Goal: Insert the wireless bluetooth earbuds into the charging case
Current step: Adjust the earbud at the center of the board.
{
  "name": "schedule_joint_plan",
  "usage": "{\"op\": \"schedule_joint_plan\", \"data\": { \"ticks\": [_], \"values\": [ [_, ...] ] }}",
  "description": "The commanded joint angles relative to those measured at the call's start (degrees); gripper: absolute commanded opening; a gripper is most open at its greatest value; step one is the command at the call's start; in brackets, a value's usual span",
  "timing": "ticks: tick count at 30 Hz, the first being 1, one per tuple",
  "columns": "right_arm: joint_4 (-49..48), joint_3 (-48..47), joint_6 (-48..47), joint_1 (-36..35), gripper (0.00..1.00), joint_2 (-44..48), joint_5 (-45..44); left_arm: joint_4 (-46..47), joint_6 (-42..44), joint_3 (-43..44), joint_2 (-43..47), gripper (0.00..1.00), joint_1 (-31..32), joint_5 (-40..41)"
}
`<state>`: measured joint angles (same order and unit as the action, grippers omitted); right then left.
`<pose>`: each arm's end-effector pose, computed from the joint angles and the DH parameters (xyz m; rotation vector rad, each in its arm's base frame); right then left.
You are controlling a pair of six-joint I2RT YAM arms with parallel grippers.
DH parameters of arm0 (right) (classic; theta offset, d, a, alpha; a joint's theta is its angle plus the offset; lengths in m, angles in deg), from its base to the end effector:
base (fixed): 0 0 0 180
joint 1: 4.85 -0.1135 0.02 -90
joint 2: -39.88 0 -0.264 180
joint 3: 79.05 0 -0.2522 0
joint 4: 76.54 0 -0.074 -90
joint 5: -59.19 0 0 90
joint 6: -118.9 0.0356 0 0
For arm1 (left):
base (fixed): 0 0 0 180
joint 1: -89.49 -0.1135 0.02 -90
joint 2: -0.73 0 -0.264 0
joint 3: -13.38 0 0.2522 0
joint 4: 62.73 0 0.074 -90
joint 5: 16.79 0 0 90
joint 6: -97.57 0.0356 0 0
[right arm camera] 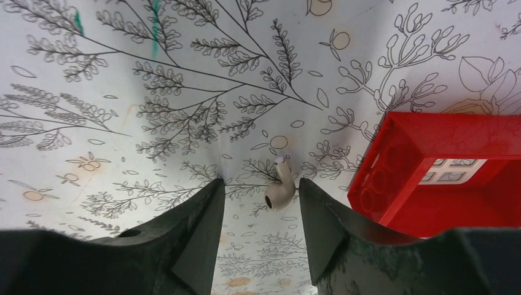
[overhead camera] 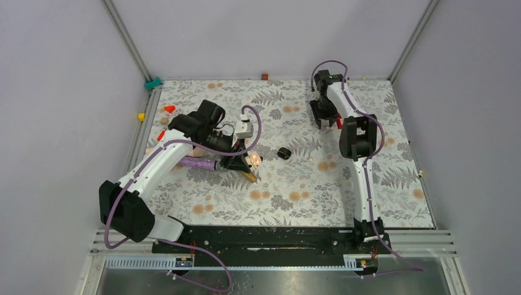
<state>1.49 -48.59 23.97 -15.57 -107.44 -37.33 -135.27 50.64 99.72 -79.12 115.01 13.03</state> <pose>0.5127 0.0929 0.1598 -0.3725 2.8611 -0.1460 0.2225 -0.1404 0.3181 1.5307 1.7423 -1.2437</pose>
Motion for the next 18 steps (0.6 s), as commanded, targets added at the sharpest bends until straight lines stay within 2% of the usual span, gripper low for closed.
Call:
{"op": "schedule_joint_plan", "data": {
  "ticks": [1,8,11,14,18],
  "values": [
    [2.24,0.23,-1.75,-0.09,0.56,1.48,-2.44,1.31,0.84,0.00,1.17,0.00,-0.36,-2.36],
    [1.14,1.38,-1.58,-0.04,0.52,1.79,-1.79,1.31,0.75,0.01,1.08,0.00,-0.36,-2.32],
    [1.16,1.44,-1.85,-0.02,0.45,1.68,-2.53,1.31,0.76,0.03,1.21,0.00,-0.35,-2.31],
    [1.19,1.55,-1.95,-0.01,0.32,1.82,-2.74,1.32,0.89,0.00,1.16,0.00,-0.43,-2.41],
    [1.13,1.89,-1.95,-0.07,0.25,2.40,-1.49,1.37,1.12,-0.07,1.01,0.00,-0.40,-2.47]
  ]
}}
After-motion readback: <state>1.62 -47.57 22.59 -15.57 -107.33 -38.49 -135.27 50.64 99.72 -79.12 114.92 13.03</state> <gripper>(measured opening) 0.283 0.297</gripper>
